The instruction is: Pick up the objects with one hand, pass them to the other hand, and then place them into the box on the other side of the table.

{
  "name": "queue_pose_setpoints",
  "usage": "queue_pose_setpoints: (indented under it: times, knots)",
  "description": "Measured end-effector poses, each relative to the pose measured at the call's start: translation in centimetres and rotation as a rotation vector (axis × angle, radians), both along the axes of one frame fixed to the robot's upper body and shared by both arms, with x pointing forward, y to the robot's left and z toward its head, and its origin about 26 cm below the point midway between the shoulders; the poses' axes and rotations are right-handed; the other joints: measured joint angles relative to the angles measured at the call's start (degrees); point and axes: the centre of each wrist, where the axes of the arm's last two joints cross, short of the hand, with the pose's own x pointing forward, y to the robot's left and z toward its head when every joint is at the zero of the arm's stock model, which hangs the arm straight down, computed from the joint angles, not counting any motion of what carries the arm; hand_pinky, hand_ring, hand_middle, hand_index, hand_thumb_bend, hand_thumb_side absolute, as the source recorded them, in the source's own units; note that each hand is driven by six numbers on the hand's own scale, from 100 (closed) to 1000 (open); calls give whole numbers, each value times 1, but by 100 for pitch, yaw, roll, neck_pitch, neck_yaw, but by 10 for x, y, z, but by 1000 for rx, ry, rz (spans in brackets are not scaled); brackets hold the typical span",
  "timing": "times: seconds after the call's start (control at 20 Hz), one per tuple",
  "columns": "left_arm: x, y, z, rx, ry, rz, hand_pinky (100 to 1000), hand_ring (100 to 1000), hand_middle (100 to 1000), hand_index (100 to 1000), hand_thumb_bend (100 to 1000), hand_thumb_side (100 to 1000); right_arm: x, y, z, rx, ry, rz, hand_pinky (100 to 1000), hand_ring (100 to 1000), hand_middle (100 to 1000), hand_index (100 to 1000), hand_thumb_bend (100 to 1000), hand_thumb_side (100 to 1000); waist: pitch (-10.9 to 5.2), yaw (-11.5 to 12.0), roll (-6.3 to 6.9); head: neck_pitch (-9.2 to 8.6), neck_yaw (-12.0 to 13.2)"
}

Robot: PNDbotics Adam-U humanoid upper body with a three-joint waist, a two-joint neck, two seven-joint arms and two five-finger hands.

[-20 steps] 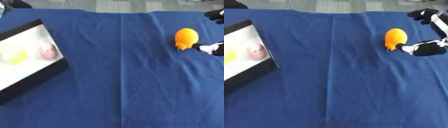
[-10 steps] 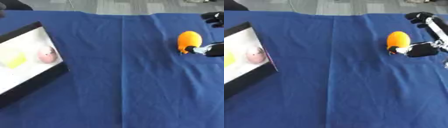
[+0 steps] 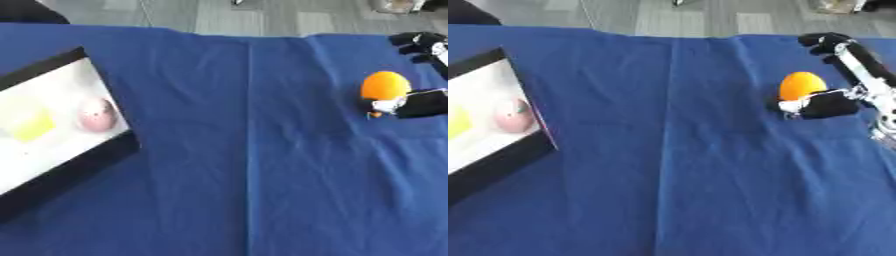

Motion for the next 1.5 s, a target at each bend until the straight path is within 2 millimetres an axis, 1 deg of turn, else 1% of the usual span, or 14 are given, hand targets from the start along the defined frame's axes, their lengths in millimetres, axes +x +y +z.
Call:
queue_pose_setpoints:
  times: [0.25,0.5,0.75,1.0,1.25,1.5]
  knots:
    - [0,0,0,-1,0,1,762,675,643,787,100,638,-1,-2,2,-50,35,-14,857,867,850,877,658,247,54,17,-19,-27,-70]
    - [0,0,-1,-1,-5,5,761,674,641,784,100,643,-3,-6,3,-44,-18,-113,857,854,837,855,609,252,97,22,-40,-31,-72]
    - [0,0,-1,-1,-6,11,761,674,640,782,100,641,-4,-9,3,-38,-63,-253,854,849,834,849,602,252,145,20,-48,-36,-63]
    - [0,0,-2,0,-6,16,762,674,640,780,100,639,-6,-11,2,-21,-35,-369,850,847,832,846,599,254,187,21,-48,-82,-51]
    - [0,0,-3,-2,-4,19,762,675,640,778,100,639,-7,-12,-1,-15,-2,-418,845,837,822,843,598,253,220,22,-48,-126,-51]
    - [0,-1,-4,-8,-6,18,762,675,640,778,100,640,-8,-13,-6,-4,31,-458,833,820,804,836,592,247,257,39,-48,-132,-47]
